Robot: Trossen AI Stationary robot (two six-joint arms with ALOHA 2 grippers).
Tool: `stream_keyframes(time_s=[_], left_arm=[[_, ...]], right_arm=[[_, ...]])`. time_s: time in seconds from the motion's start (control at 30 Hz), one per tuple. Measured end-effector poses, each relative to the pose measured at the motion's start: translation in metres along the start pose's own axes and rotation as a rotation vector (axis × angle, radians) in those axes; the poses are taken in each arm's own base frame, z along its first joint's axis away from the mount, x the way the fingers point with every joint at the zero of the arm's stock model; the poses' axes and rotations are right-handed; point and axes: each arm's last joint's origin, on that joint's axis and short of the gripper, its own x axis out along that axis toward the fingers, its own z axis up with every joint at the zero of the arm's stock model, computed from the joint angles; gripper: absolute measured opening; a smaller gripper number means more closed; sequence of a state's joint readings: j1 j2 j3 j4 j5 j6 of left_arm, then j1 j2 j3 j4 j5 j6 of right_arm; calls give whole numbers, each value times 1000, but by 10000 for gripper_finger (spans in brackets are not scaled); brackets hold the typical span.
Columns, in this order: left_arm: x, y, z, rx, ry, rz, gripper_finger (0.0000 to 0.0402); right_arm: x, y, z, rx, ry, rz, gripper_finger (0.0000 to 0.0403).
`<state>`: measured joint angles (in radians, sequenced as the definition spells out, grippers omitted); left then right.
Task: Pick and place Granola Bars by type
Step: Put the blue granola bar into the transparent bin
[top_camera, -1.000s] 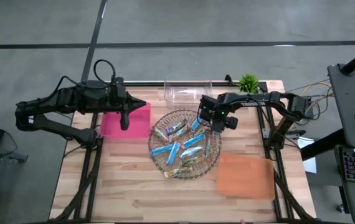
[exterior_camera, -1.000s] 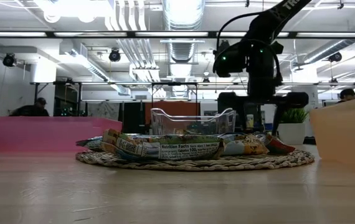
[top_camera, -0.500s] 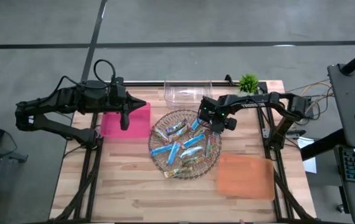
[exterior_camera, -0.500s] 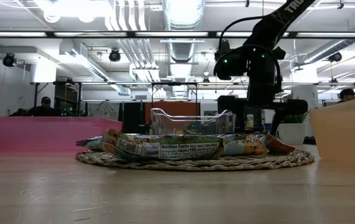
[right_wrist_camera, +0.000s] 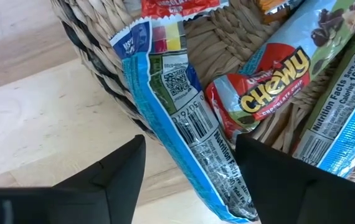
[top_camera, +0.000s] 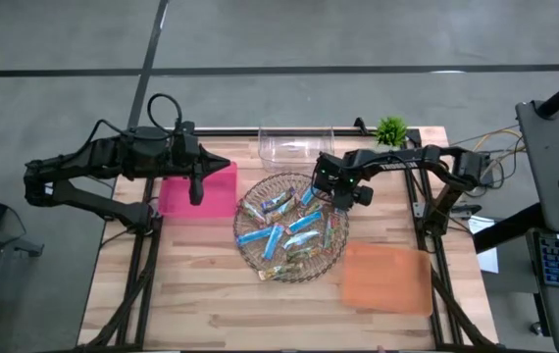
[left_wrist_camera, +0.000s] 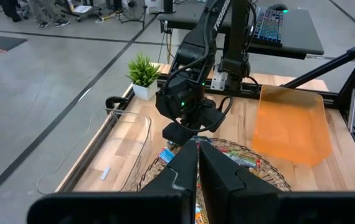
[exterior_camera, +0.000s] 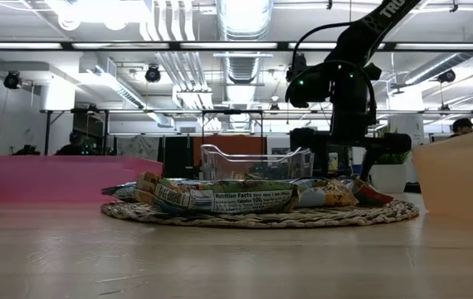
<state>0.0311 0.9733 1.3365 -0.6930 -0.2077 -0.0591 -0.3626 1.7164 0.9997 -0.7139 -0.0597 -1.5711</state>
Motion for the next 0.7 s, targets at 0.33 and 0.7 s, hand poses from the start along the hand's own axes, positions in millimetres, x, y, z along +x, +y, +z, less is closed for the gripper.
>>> stream_keyframes(time_s=[0.33, 0.7], left_arm=[[0, 0, 0, 0, 0, 0, 0], [0, 0, 0, 0, 0, 0, 0]], right_arm=[[0, 0, 0, 0, 0, -3, 191], [0, 0, 0, 0, 1, -2, 125]])
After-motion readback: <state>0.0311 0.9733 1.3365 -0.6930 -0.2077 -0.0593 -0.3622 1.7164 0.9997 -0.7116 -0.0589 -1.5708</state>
